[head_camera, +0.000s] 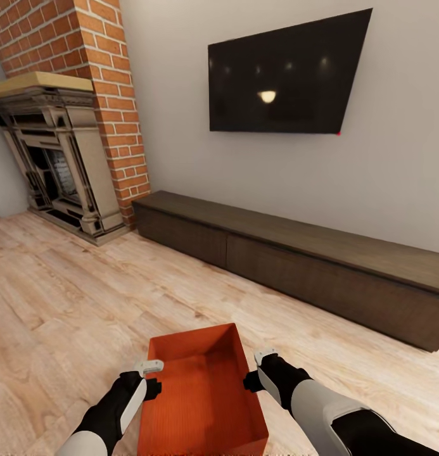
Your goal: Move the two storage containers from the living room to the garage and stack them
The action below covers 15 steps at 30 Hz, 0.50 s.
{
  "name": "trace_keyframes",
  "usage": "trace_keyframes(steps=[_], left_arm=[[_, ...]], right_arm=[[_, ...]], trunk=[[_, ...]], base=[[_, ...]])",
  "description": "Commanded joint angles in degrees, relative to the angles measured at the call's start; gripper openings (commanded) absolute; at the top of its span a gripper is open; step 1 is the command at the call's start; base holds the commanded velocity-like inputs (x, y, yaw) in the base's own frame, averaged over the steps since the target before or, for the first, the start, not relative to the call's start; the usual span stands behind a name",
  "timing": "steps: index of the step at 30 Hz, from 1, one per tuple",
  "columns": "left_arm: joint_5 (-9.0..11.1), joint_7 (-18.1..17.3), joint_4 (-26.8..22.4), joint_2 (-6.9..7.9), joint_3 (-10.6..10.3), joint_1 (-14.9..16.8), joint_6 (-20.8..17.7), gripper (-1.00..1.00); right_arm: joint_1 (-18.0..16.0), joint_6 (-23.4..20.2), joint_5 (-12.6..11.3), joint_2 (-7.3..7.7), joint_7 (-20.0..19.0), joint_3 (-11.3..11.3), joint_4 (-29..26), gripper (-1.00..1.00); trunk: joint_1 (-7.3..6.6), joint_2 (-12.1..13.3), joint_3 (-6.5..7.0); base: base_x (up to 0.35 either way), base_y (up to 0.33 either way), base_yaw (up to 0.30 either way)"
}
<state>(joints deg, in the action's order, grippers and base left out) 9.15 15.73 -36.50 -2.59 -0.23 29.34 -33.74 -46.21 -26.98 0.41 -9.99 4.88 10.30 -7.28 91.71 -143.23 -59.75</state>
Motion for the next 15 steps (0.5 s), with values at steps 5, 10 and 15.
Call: trace_keyframes(steps=[5, 10, 15], left_arm=[[0.6, 0.38, -0.07, 0.0, -0.03, 0.02, -0.19, 1.0], [0.6, 0.35, 0.14, -0.04, -0.1, 0.02, -0.19, 1.0], [0.6, 0.35, 0.19, -0.05, -0.12, 0.01, -0.19, 1.0]], right_arm=[[0.01, -0.37, 0.07, -0.01, 0.13, 0.25, -0.12, 1.0], [0.0, -0.36, 0.11, -0.01, 0.13, 0.25, -0.15, 1.0], [0.03, -0.35, 0.12, -0.01, 0.13, 0.25, -0.15, 1.0]], trunk=[[0.11, -0.09, -1.17], [0.24, -0.16, -2.28], [0.37, -0.23, -3.38]], base=[[0.0, 0.0, 0.0], [0.0, 0.0, 0.0], [0.0, 0.0, 0.0]])
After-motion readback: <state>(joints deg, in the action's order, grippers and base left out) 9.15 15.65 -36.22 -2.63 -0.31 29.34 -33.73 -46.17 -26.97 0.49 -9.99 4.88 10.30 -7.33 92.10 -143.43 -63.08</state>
